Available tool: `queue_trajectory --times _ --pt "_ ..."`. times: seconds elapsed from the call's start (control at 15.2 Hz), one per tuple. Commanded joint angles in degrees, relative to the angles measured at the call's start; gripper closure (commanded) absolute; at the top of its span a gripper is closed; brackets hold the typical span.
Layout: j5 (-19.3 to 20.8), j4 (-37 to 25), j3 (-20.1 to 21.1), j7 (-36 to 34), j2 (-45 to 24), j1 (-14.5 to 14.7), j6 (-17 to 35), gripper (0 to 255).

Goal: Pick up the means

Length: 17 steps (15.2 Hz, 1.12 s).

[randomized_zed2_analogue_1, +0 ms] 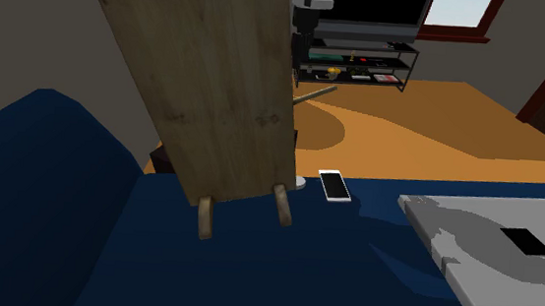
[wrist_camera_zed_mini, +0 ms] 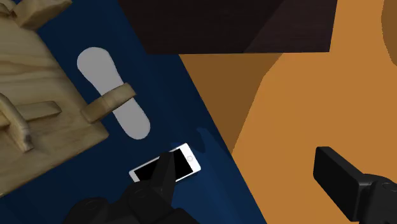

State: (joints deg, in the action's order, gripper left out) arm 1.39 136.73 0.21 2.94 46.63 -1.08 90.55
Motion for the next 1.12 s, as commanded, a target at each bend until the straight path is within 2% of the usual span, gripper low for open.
queue_trajectory --times 0.0,0.59,1.06 --pt "0.0 0.0 0.0 0.0 0.0 0.0 0.0 0" --pt "8.2 15.0 -9.4 13.9 3.1 -1.6 13.2 0" --pt "16.0 22.1 -18.6 24.8 -1.4 -4.1 26.3 0"
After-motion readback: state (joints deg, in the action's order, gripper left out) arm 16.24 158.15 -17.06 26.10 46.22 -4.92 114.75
